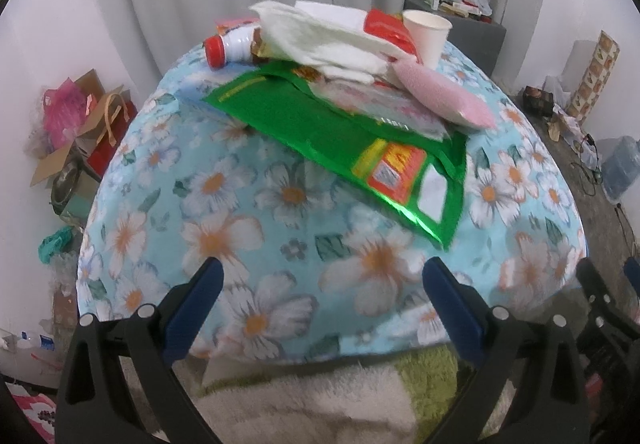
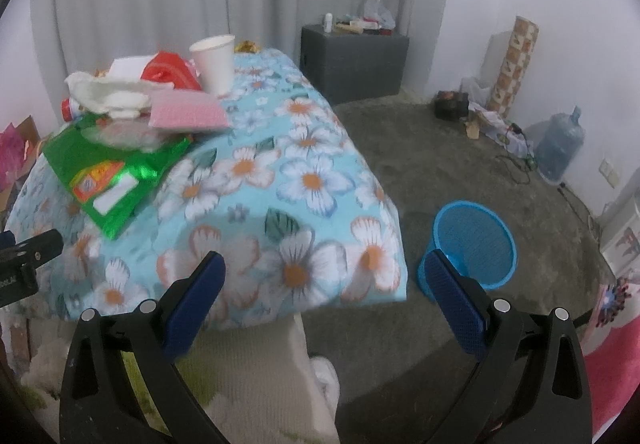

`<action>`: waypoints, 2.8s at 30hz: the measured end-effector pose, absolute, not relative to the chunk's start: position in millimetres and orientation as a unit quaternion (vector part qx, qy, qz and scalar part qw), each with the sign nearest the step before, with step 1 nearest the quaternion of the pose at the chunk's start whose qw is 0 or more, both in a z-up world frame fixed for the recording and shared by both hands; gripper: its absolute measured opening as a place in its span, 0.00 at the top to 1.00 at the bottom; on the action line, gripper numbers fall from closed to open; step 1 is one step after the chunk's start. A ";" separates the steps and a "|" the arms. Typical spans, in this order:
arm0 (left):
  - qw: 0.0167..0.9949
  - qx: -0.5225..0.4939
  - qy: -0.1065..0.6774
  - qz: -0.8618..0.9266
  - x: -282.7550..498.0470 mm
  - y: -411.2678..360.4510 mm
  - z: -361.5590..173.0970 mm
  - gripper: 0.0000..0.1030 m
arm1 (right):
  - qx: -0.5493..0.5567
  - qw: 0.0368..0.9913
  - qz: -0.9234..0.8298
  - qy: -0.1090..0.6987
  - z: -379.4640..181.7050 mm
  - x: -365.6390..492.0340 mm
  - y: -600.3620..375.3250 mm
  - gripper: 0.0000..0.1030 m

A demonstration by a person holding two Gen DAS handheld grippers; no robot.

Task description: Collect trash

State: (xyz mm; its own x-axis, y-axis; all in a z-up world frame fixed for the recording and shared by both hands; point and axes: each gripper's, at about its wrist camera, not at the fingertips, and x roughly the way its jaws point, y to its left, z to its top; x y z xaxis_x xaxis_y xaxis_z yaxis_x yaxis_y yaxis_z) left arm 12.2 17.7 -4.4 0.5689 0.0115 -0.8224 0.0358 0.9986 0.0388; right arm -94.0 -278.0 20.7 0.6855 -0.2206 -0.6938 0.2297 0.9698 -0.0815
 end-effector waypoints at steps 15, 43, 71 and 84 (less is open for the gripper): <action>0.915 -0.031 0.390 -0.095 100.0 71.0 32.7 0.05 | 0.241 0.896 0.080 0.364 33.9 10.0 -303.4 0.07; 0.857 -0.259 0.421 -0.147 216.5 125.9 22.7 0.90 | 0.599 0.650 0.218 0.413 -58.7 134.3 -292.0 0.78; 0.911 -0.191 0.232 -0.281 110.0 102.3 164.1 0.94 | 0.575 0.726 0.262 0.273 13.9 42.2 -347.3 0.83; 0.848 -0.105 0.264 -0.447 130.6 -96.5 194.8 0.94 | 0.551 0.813 0.096 0.162 35.0 -47.8 -468.3 0.83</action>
State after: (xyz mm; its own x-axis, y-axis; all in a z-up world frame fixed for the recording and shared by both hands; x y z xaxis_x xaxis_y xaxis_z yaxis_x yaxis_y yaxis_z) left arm 130.6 -96.5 194.8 0.4606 -0.8137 -0.3546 0.7027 0.5783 -0.4144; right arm -47.8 -468.3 35.0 0.9288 0.3351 -0.1582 0.0228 0.3743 0.9270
